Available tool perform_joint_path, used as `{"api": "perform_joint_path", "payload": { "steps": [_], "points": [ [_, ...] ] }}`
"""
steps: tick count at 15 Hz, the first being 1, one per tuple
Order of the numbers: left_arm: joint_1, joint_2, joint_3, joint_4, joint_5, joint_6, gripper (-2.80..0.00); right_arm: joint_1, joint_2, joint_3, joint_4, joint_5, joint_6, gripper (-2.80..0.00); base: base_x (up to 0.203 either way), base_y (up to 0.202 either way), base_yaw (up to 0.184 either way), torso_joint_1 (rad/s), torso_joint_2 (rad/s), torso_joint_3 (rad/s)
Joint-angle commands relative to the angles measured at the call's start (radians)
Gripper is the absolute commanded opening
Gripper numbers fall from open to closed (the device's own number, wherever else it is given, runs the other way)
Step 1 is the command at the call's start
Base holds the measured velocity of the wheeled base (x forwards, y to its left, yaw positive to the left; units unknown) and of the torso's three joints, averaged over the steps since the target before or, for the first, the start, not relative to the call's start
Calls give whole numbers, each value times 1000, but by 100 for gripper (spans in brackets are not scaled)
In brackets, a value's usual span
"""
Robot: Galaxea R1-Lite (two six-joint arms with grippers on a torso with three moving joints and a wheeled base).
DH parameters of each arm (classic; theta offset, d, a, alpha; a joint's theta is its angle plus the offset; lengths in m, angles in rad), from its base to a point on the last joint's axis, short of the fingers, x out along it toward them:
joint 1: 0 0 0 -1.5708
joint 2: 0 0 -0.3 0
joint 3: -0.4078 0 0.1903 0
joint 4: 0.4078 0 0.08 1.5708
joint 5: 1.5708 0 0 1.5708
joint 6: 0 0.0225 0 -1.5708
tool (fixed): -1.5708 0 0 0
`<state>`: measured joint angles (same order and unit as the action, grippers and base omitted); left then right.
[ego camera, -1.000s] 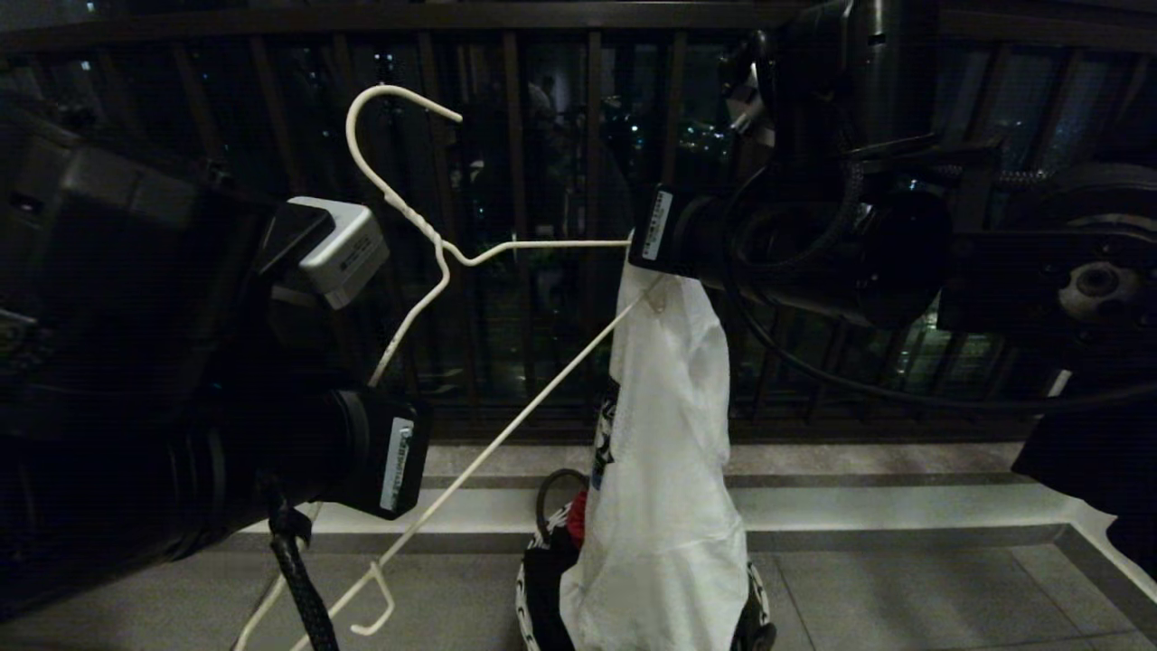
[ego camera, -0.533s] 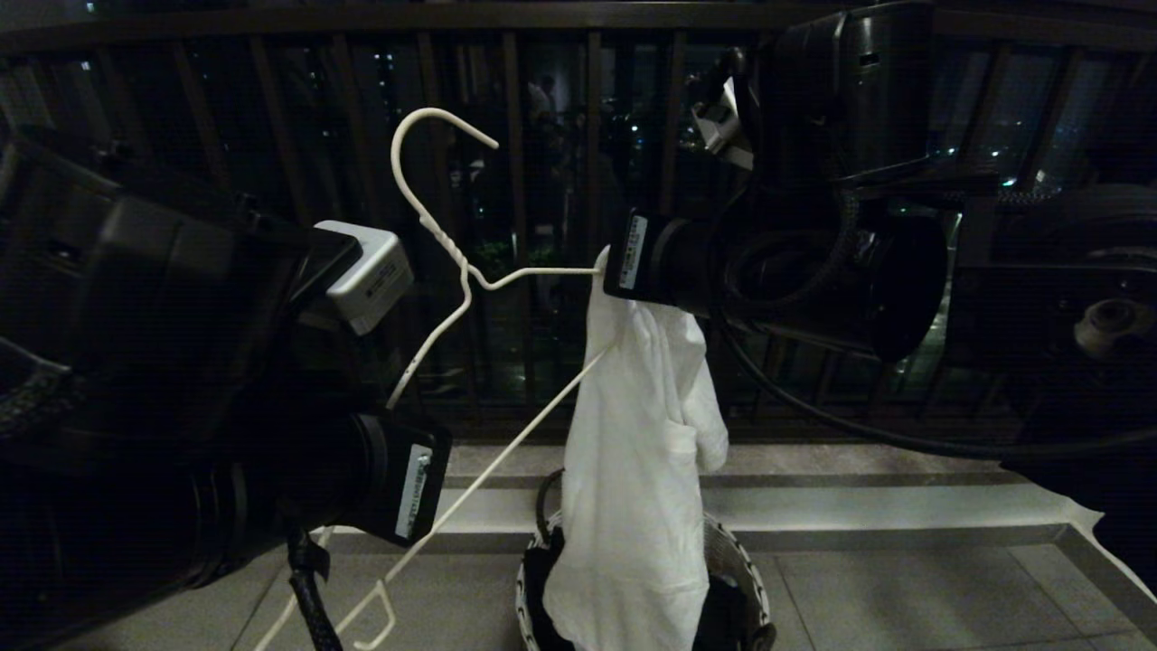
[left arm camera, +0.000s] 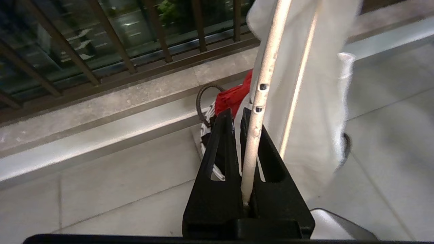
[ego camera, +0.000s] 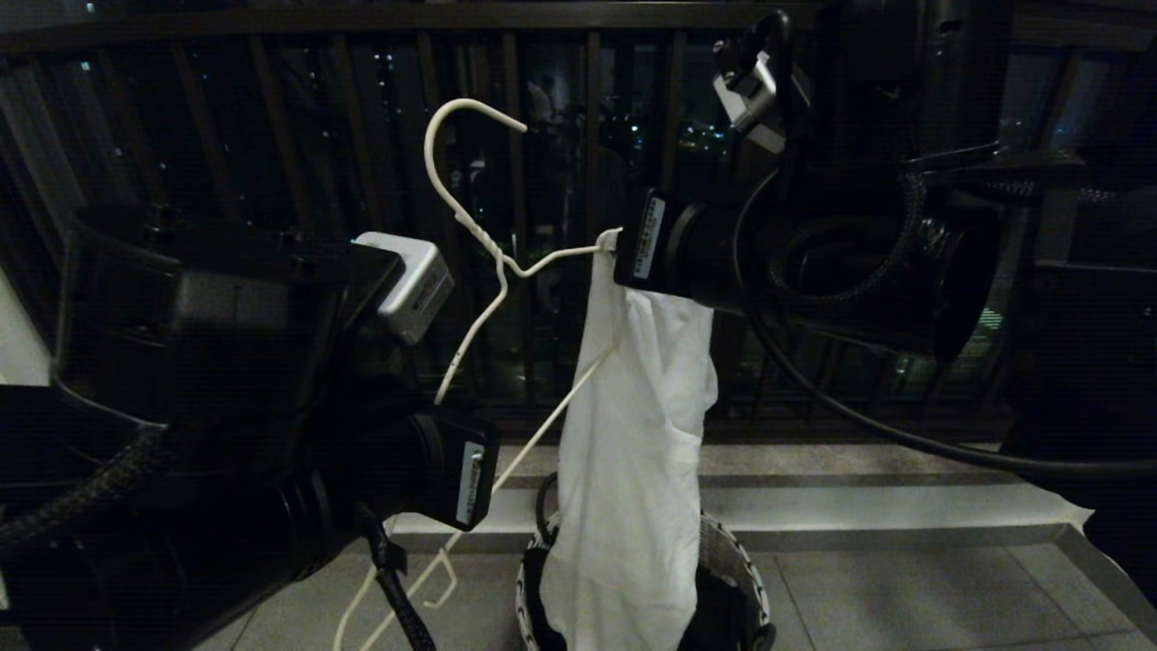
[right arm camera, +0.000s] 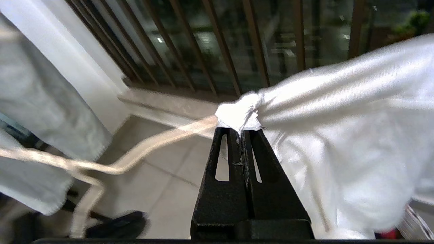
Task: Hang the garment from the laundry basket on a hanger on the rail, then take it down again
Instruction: Hang the clothes on the clothes rack
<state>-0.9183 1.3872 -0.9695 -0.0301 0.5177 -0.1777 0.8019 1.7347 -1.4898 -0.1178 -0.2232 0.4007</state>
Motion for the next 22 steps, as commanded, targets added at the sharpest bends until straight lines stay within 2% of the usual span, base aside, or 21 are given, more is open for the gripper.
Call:
{"api": "perform_joint_path", "payload": {
  "steps": [1,5,9,12,16,18,22],
  "points": [
    [3,20,14,-4,7,9,-280,2,-18,10,-5,0,1,-280,0,0,0,0,0,0],
    [3,32,17,-23,5,4,-280,29,-26,36,-14,16,1,-280,0,0,0,0,0,0],
    [3,53,79,-267,-4,10,-280,70,-22,65,-39,11,-9,-280,0,0,0,0,0,0],
    [3,67,92,-299,-30,7,-280,79,-26,72,-49,7,-11,-280,0,0,0,0,0,0],
    [4,115,163,-513,-53,34,-280,92,-48,85,-64,5,-11,-280,0,0,0,0,0,0],
    [4,132,183,-584,-60,50,-280,96,-60,91,-74,5,-14,-280,0,0,0,0,0,0],
    [6,135,188,-603,-60,50,-280,111,-67,100,-75,5,-28,-280,0,0,0,0,0,0]
  ]
}}
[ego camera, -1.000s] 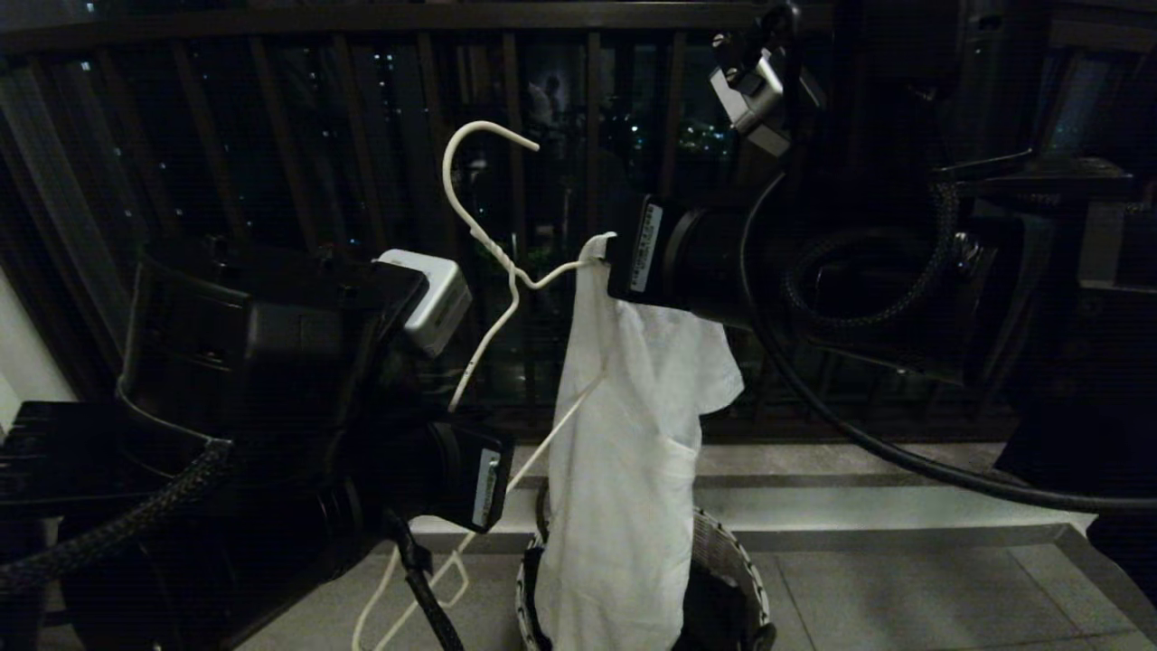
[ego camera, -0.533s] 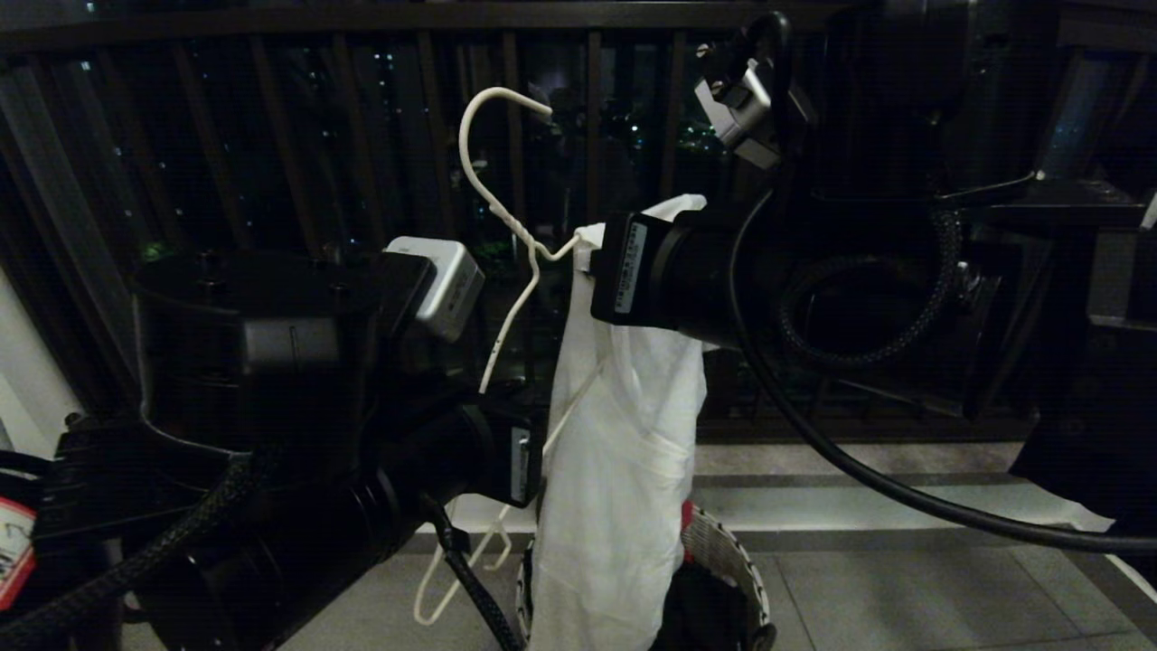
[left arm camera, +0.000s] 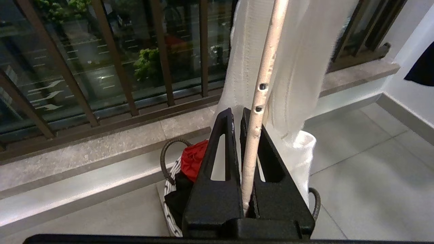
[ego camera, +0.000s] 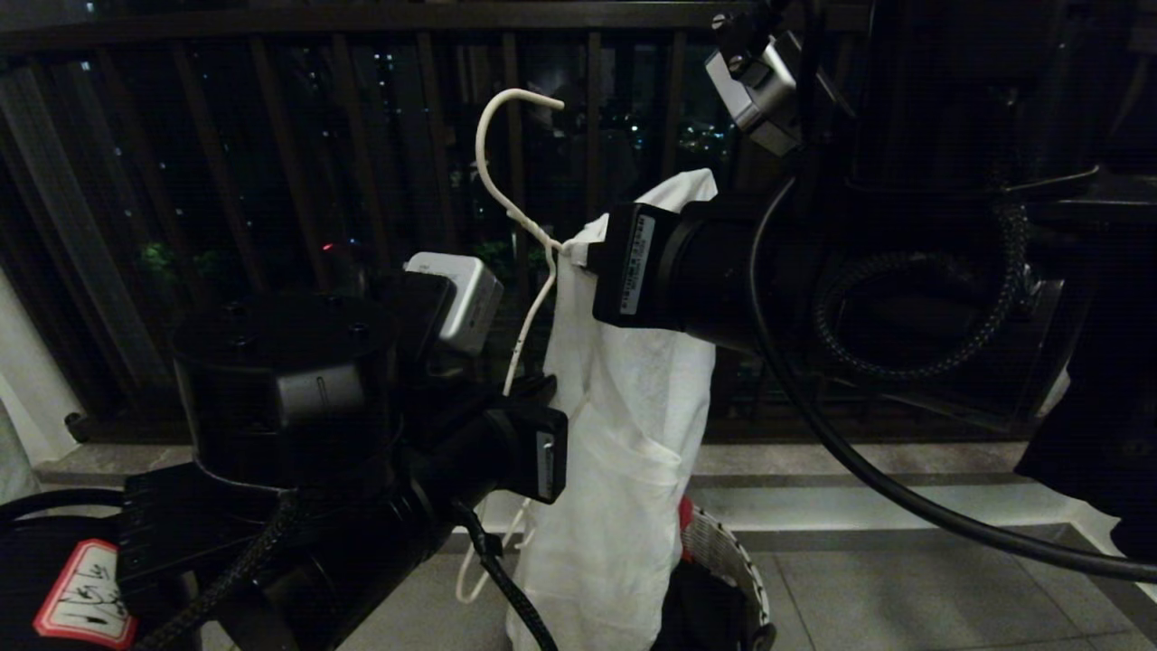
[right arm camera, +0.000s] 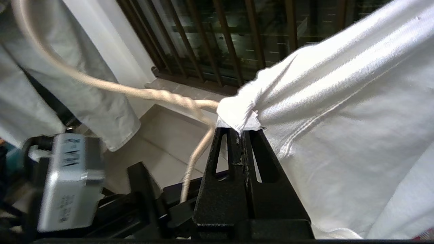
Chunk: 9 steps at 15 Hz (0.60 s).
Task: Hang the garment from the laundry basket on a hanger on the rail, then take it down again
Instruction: Hang the clothes on the clothes rack
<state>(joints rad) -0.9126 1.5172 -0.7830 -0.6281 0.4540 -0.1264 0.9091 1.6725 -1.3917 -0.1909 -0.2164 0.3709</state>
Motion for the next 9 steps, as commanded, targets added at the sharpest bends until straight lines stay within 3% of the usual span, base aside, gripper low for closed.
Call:
{"api": "perform_joint_path", "payload": {
  "steps": [1,3,9],
  "points": [
    [3,4,1,-7,5,-2,-280,5,-7,3,-2,-1,2,-280,0,0,0,0,0,0],
    [11,14,2,-87,3,3,-280,10,-4,8,-2,-3,-4,-280,0,0,0,0,0,0],
    [20,15,4,-134,5,14,-280,9,7,8,-2,-6,-9,-280,0,0,0,0,0,0]
  ]
}}
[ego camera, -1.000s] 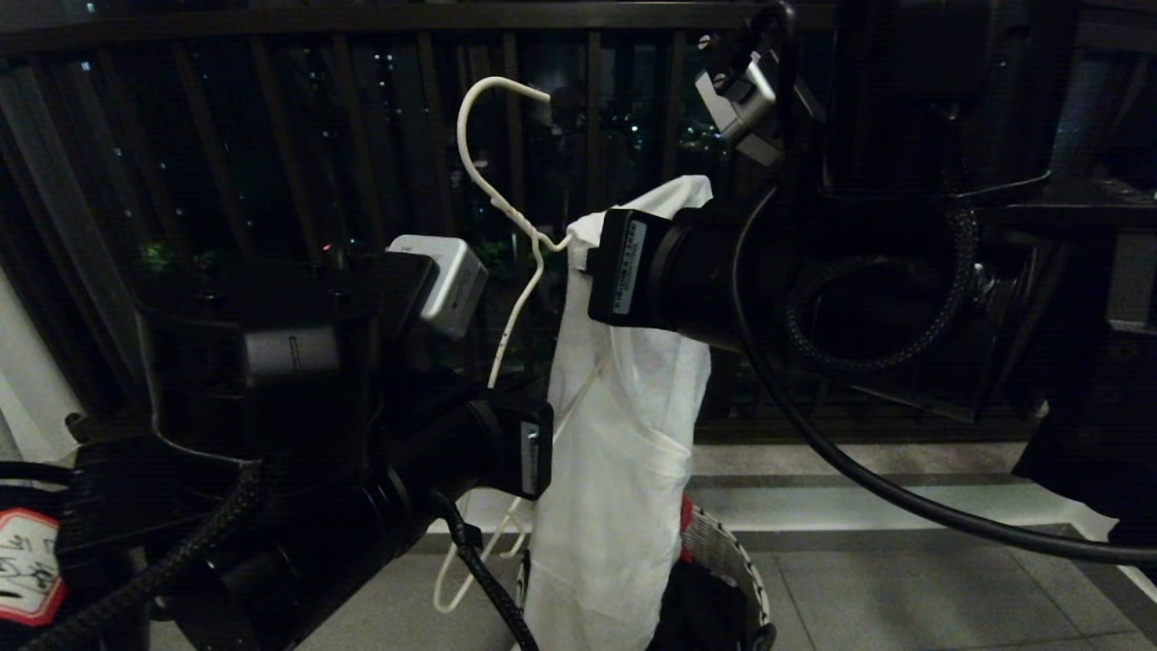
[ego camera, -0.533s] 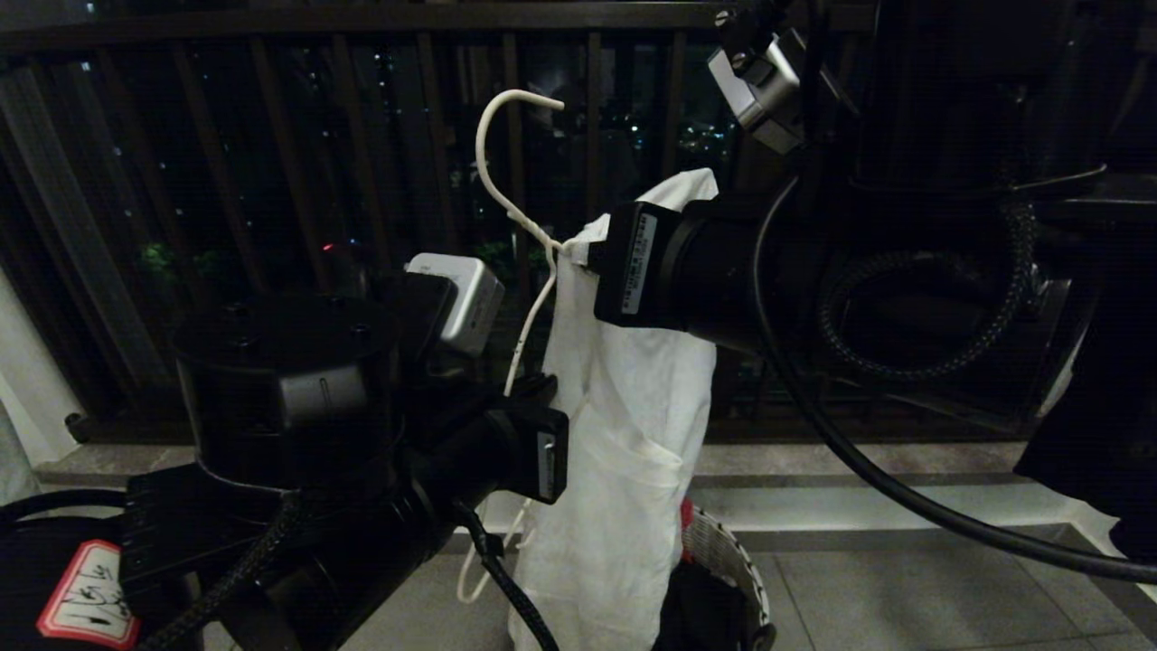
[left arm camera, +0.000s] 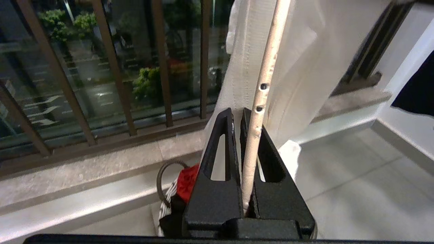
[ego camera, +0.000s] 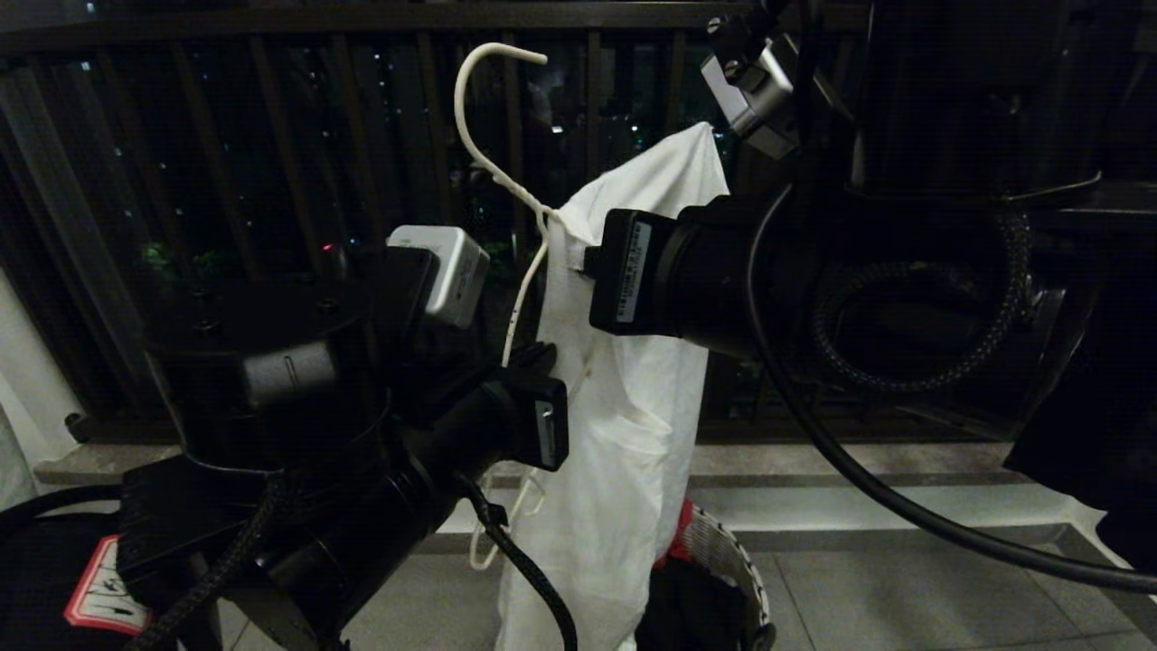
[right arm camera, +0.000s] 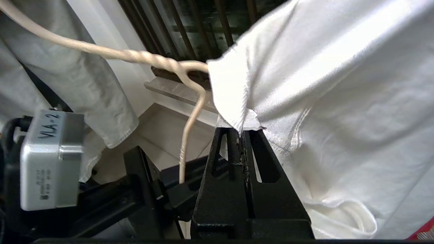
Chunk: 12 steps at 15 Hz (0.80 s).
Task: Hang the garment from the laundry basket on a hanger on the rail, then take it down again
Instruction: Hang the clothes on the clothes rack
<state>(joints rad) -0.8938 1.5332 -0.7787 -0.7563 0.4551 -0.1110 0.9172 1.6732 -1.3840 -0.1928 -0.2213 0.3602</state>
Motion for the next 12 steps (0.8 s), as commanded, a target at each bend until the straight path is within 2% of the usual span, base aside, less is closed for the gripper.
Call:
{"api": "perform_joint_path", "payload": {
  "steps": [1,6,7,12],
  "points": [
    [1,1,-1,-6,4,-1,-280,0,5,0,-1,-1,2,-280,0,0,0,0,0,0],
    [10,-5,-3,-15,4,0,-280,0,5,10,-1,-24,-21,-280,0,0,0,0,0,0],
    [17,-7,-4,-26,4,1,-280,1,3,12,-3,-24,-21,0,0,0,0,0,0,0],
    [59,-28,-7,-43,4,22,-280,-10,-15,9,-4,-36,-35,0,0,0,0,0,0,0]
  ]
}}
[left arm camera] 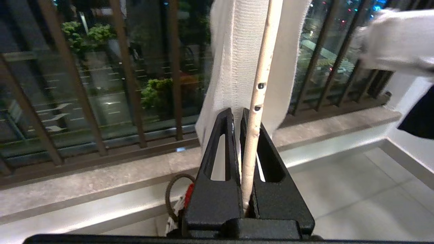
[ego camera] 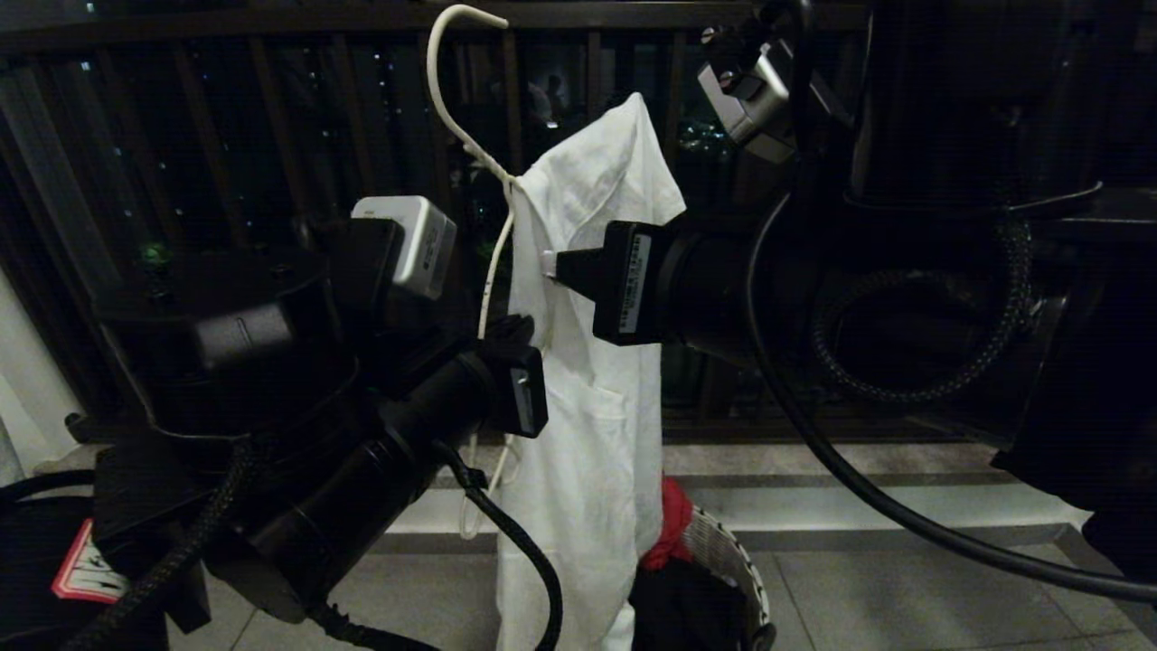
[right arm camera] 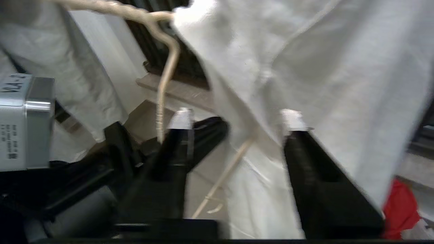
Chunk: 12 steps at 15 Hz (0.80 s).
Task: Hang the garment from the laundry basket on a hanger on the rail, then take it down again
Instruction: Hang the clothes on the clothes rack
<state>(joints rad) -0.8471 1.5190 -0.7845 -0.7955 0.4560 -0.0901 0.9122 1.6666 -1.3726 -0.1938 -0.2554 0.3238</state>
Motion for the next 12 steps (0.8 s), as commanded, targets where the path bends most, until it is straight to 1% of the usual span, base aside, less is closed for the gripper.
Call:
{"api": "perform_joint_path", "payload": {
  "steps": [1,3,4,5,6,8,9,11,12],
  "points": [
    [23,-21,-1,-4,1,1,-280,-23,-25,-5,-1,-7,-3,0,0,0,0,0,0,0],
    [33,-35,2,-2,-7,1,-280,-54,-45,-12,9,-8,-15,0,0,0,0,0,0,0],
    [40,-43,10,-2,-45,0,-280,-83,-58,-12,16,-8,-31,0,0,0,0,0,0,0],
    [54,-58,26,-2,-83,-2,-280,-89,-65,-6,28,-8,-56,0,0,0,0,0,0,0],
    [64,-76,35,-2,-128,-4,-280,-90,-65,-5,37,-8,-60,-280,0,0,0,0,0,0],
    [83,-106,53,-2,-178,-4,-280,-90,-68,-7,59,-11,-61,-280,0,0,0,0,0,0],
    [97,-121,61,-1,-216,-4,-280,-92,-68,-11,69,-13,-62,-280,0,0,0,0,0,0],
    [134,-166,90,0,-341,-6,-280,-96,-83,-4,87,-40,-96,-280,0,0,0,0,0,0],
    [155,-182,99,1,-382,-9,-280,-95,-94,-2,114,-46,-101,-280,0,0,0,0,0,0]
  ]
}}
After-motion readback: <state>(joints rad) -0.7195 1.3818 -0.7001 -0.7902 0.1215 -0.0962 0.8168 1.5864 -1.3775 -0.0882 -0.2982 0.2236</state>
